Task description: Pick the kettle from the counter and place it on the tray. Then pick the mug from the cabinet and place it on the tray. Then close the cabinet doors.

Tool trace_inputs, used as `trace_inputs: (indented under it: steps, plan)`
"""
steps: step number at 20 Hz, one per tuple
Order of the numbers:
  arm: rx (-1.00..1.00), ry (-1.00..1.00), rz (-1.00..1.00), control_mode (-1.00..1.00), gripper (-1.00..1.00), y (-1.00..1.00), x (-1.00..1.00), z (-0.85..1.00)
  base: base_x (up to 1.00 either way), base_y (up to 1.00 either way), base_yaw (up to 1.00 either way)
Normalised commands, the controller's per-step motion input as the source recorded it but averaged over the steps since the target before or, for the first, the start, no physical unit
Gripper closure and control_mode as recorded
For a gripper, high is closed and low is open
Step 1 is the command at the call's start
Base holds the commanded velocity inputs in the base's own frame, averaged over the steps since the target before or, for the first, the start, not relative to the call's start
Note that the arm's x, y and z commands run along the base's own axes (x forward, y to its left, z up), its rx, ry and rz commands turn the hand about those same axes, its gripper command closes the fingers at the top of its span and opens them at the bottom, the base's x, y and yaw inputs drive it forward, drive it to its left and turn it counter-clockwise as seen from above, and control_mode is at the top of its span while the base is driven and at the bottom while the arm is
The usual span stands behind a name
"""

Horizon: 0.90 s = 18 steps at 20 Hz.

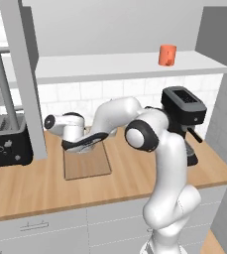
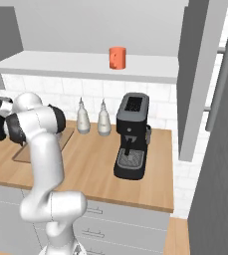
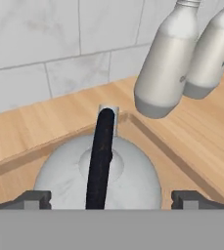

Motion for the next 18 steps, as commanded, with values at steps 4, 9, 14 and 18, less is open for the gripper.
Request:
trace_inputs:
  steps: [4,9,14,18]
  plan:
    - [0.00,-0.07,-0.07,-1.00,-1.00,0.04,-0.40,0.69,0.00,0.00,0.00]
    - [0.00,0.00,-0.14,-1.00,-1.00,-0.03,-0.47,0.71,0.00,0.00,0.00]
    - [0.00,0.00,-0.08,-1.00,-1.00,-0.44,-0.64,0.23,0.00,0.00,0.00]
    - [0.00,0.00,-0.05,-1.00,-1.00,-0.63,-0.76,0.26,0.00,0.00,0.00]
